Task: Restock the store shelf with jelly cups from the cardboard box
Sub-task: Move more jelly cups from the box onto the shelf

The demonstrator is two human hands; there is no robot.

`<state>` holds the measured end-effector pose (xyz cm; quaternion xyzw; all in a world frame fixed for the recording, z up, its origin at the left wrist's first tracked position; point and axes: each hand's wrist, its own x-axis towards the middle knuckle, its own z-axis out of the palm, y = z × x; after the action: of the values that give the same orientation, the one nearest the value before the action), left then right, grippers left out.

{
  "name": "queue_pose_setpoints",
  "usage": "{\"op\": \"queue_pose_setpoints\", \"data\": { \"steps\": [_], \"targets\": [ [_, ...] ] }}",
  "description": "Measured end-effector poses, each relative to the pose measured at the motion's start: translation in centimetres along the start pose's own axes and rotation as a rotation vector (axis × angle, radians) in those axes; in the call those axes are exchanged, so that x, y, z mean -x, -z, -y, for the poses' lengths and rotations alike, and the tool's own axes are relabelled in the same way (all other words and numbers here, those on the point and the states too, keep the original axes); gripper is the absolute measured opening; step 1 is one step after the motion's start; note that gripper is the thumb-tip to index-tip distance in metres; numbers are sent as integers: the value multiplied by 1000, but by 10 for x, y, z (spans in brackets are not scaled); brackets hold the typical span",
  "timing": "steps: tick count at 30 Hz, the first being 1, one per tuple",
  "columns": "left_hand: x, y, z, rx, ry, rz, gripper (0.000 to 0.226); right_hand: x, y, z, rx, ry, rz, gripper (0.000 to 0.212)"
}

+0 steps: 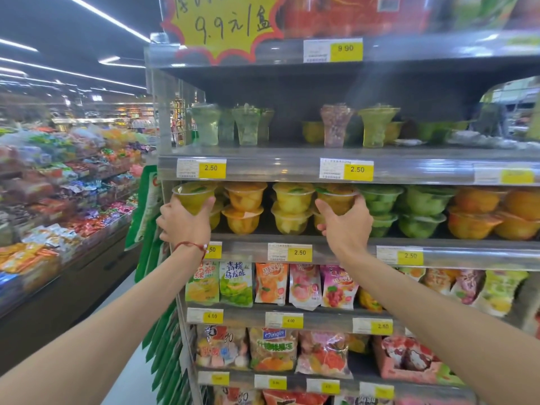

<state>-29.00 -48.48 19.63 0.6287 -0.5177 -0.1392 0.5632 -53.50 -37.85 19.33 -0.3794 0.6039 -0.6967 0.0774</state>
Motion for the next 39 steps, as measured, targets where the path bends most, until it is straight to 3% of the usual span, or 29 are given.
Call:
{"op": "queue_pose_setpoints", "data": {
  "steps": [15,21,29,39],
  "targets": [
    [1,-11,-18,-16,66,57,74,9,-4,6,-77,-4,-38,48],
    [20,-17,-21,71,69,55,101,9,-4,4,-98,-26,-25,58],
    [44,-31,-21,190,87,-48,92,5,-6,7,11,-74,-43,51],
    [59,-38,-22,265,88,-18,92,6,-12,12,165,-113,-53,44]
  ]
}}
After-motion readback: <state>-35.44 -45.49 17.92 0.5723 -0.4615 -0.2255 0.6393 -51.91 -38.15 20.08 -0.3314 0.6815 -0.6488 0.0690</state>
